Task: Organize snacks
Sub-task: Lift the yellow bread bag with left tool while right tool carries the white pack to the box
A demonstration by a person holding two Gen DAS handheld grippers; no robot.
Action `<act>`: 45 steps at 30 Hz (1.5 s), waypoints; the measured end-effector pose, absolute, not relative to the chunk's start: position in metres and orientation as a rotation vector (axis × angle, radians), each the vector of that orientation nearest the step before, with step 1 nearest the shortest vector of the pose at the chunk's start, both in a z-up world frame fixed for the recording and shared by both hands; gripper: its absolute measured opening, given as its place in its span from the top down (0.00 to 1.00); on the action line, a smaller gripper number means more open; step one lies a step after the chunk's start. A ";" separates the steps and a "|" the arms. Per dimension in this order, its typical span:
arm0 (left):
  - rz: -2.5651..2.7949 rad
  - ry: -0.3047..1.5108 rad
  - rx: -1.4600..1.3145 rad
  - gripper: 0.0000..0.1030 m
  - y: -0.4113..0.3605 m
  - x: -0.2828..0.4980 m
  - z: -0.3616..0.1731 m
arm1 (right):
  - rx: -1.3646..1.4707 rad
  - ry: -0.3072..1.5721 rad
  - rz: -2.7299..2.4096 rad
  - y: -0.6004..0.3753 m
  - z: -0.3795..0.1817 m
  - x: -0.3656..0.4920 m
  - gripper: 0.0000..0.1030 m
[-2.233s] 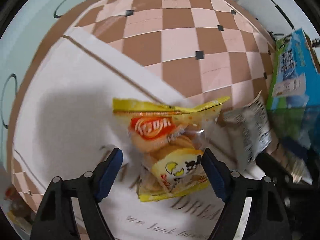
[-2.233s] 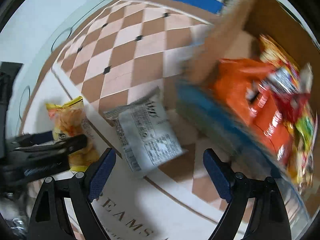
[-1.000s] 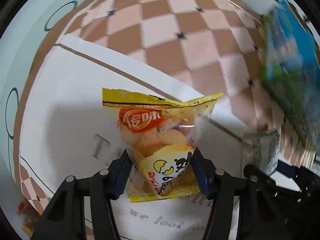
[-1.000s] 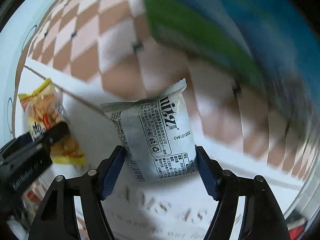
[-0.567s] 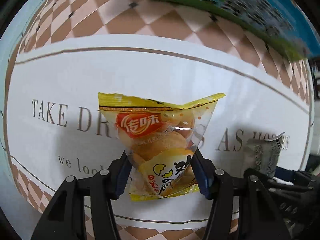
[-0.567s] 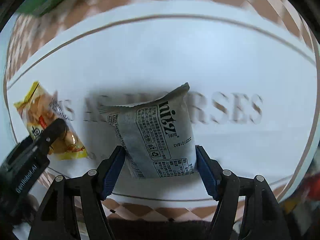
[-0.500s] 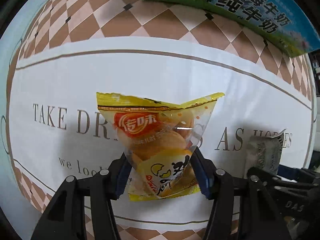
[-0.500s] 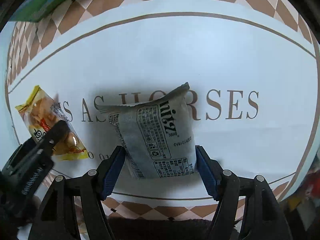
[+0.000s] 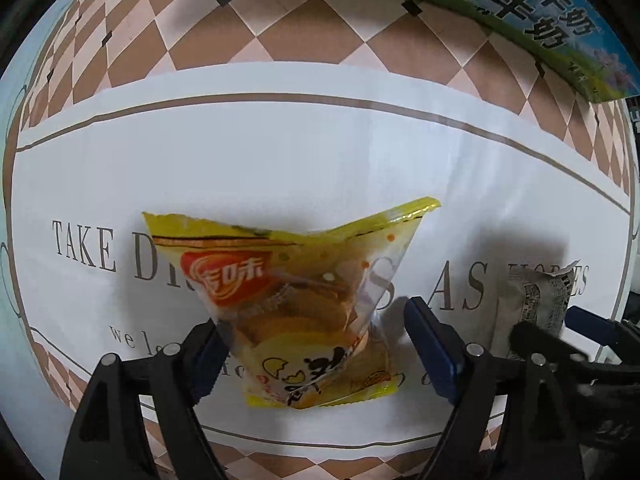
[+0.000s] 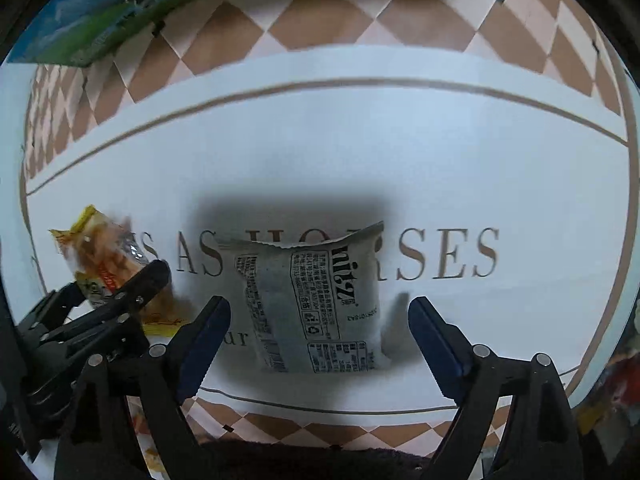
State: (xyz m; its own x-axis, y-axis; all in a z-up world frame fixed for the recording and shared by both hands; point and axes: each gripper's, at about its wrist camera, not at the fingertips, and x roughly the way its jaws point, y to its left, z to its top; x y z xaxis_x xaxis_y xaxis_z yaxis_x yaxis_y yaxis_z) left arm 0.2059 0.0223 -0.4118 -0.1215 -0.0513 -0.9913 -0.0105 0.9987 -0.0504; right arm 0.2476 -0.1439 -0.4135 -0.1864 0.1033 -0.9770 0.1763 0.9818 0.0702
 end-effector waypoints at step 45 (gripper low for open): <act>-0.030 1.602 0.006 0.55 -0.059 0.191 -0.387 | 0.153 1.669 -0.141 -0.114 -0.414 0.205 0.27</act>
